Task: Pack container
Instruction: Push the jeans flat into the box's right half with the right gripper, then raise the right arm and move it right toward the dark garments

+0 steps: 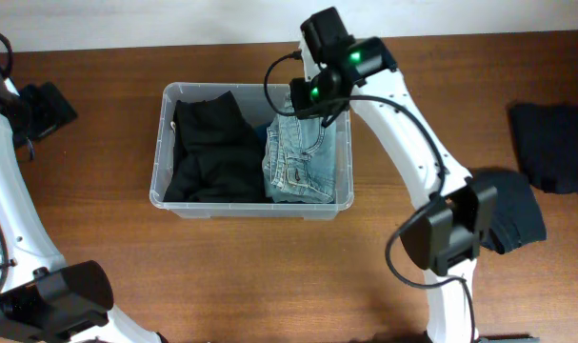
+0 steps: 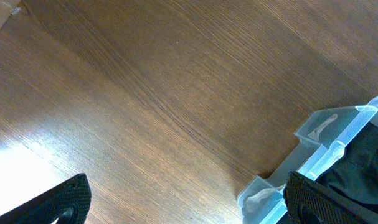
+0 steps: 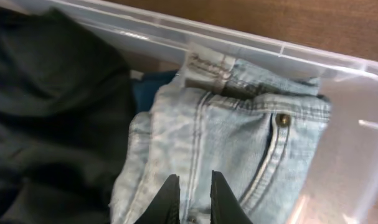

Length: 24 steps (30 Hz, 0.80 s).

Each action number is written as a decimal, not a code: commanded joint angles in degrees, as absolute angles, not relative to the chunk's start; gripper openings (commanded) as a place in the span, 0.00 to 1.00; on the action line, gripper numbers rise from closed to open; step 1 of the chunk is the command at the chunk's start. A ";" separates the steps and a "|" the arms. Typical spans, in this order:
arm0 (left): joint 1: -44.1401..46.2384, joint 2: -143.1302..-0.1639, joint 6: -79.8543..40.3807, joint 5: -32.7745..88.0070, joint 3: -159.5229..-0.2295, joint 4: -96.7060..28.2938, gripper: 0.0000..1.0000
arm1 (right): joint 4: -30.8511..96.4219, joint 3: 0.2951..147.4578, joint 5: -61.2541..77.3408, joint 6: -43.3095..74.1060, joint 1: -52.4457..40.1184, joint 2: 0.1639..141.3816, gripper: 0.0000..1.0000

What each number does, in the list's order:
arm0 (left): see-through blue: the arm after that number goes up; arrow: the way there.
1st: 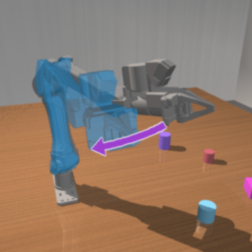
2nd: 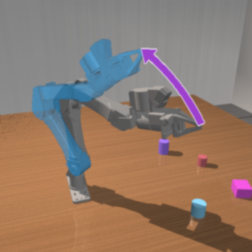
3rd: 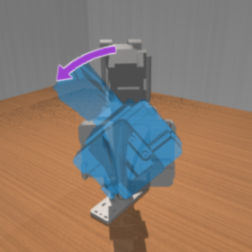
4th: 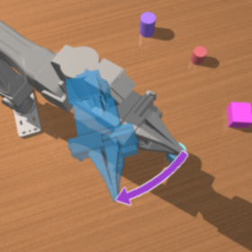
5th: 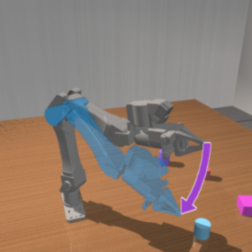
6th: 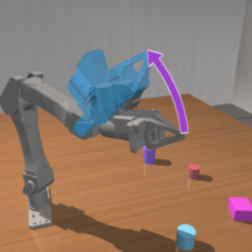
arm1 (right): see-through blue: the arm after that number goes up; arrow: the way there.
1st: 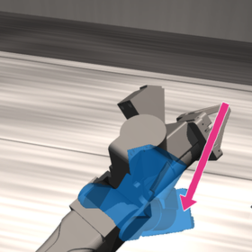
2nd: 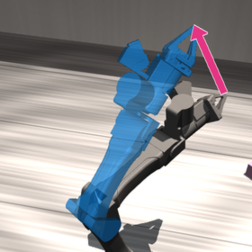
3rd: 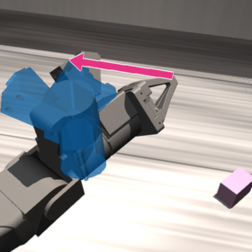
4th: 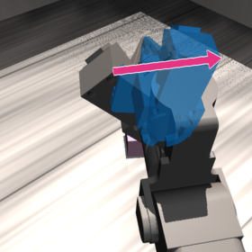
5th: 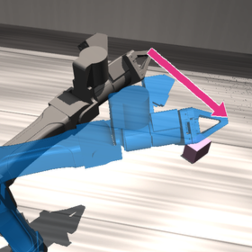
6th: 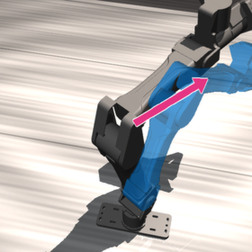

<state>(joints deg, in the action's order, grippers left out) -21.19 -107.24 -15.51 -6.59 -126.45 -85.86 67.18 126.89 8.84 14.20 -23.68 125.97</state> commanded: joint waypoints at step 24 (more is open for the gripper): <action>-21.28 -105.82 -16.03 -6.42 -127.07 -85.80 0.99 | 76.12 137.88 2.72 13.13 -19.11 130.08 0.11</action>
